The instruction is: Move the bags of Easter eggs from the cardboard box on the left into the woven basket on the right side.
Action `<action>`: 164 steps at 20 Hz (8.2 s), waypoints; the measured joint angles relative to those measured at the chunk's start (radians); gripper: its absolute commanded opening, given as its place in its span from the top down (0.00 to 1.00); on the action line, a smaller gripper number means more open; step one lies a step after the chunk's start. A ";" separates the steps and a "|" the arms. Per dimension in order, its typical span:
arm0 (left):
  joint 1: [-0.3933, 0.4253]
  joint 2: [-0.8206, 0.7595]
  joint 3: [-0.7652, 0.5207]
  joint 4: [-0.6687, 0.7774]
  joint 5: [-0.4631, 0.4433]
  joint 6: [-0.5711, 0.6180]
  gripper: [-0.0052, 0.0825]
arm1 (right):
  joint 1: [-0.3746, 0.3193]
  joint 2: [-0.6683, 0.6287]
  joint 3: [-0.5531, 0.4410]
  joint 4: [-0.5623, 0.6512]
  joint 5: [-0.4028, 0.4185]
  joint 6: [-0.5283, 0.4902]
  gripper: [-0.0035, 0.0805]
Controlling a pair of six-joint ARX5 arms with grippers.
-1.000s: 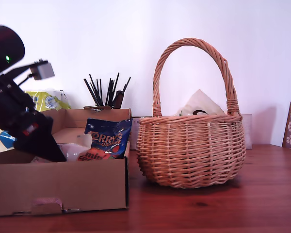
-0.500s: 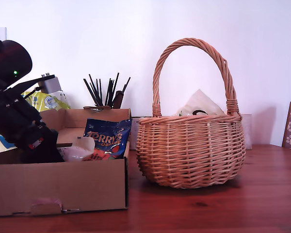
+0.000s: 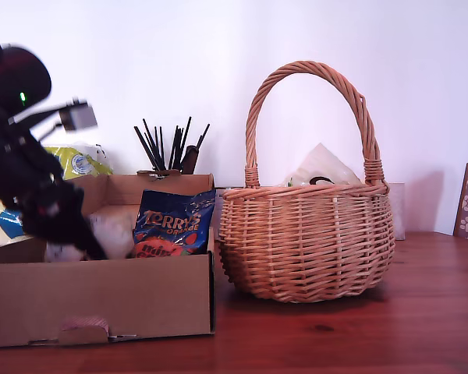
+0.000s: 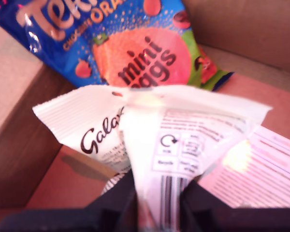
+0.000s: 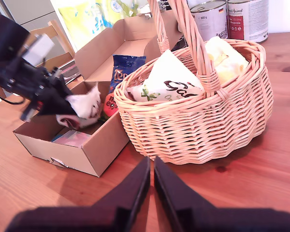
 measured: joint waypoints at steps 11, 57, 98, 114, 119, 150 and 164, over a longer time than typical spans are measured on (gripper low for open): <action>-0.237 -0.205 0.001 0.304 0.189 -0.277 0.94 | 0.000 0.000 0.000 0.000 0.000 0.000 0.97; -0.282 0.160 0.737 -0.506 0.110 -0.240 0.96 | 0.000 0.000 0.000 0.002 0.002 0.000 0.97; 0.006 0.293 0.047 0.444 0.151 -0.481 0.09 | 0.000 0.000 0.000 -0.006 0.031 0.001 0.97; -0.044 0.302 0.059 0.438 0.124 -0.482 0.88 | 0.000 0.000 0.000 -0.006 0.031 0.001 0.97; -0.043 0.299 0.096 0.357 0.124 -0.486 0.89 | 0.000 0.000 0.000 -0.006 0.031 0.001 0.97; -0.328 0.064 0.145 0.593 0.139 -0.765 0.96 | 0.000 0.000 0.000 -0.005 0.031 0.001 0.97; -0.355 0.300 0.207 0.580 -0.033 -0.754 0.96 | 0.000 0.000 0.000 -0.004 0.031 0.007 0.97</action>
